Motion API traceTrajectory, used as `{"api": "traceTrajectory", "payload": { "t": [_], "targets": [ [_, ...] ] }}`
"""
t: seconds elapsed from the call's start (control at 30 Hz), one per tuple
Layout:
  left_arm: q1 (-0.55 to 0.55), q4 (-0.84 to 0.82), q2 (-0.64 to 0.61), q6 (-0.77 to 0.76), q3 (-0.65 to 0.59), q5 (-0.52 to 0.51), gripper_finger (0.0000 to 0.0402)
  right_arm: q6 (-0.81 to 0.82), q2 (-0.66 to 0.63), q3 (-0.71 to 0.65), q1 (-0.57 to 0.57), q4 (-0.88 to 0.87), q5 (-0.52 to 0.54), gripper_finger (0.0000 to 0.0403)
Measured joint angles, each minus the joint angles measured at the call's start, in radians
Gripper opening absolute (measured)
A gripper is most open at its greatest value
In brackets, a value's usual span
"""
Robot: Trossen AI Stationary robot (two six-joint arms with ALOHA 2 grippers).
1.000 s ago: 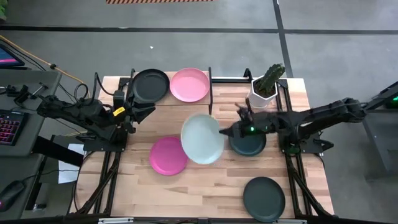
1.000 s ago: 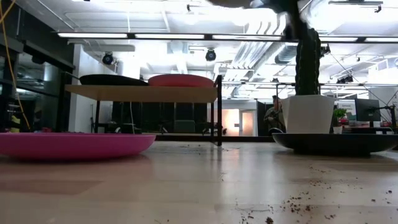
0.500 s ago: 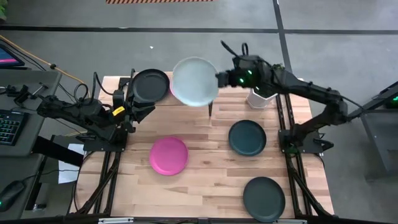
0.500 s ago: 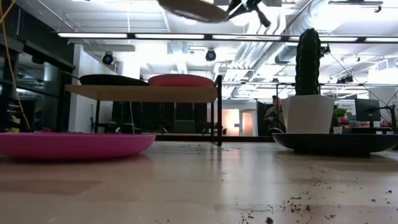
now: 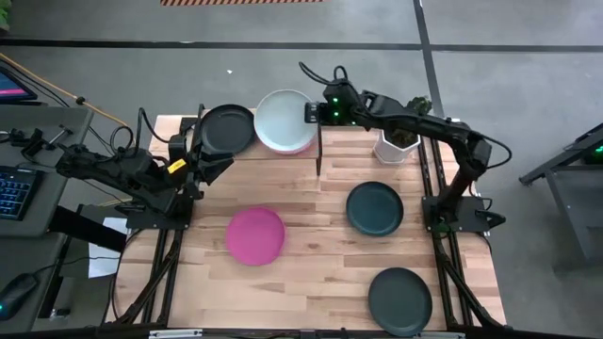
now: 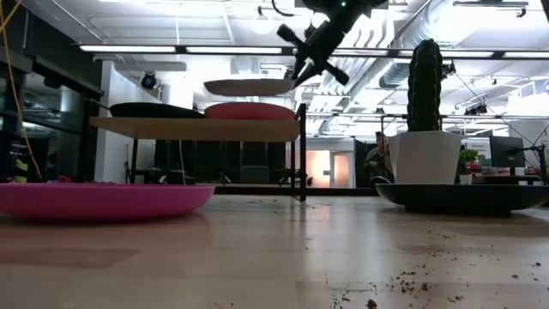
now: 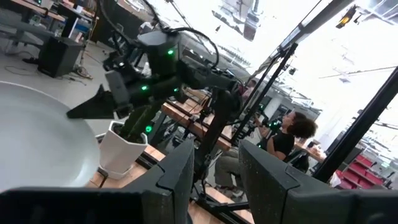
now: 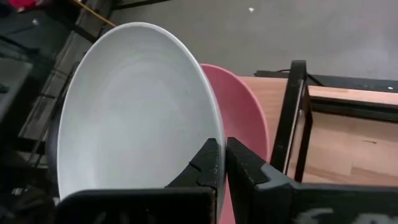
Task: Place and stack plates onto a shelf
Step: Stack the white plate on the top of the light pink plate on the shelf
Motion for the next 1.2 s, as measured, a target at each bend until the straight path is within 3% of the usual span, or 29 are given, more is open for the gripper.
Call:
{"api": "traceTrajectory", "payload": {
  "t": [0.6, 1.0, 1.2],
  "targets": [
    [0.0, 0.002, 0.0, -0.002, 0.0, -0.001, 0.0115, 0.082, 0.064, 0.001, -0.014, -0.022, -0.024, 0.0],
    [0.0, 0.009, 0.0, -0.001, 0.0, -0.004, 0.0115, 0.037, 0.064, 0.001, -0.017, -0.047, -0.023, 0.0002],
    [0.0, 0.009, 0.0, -0.001, 0.0, -0.004, 0.0115, 0.021, 0.064, 0.001, -0.017, -0.028, -0.028, 0.0044]
  ]
}}
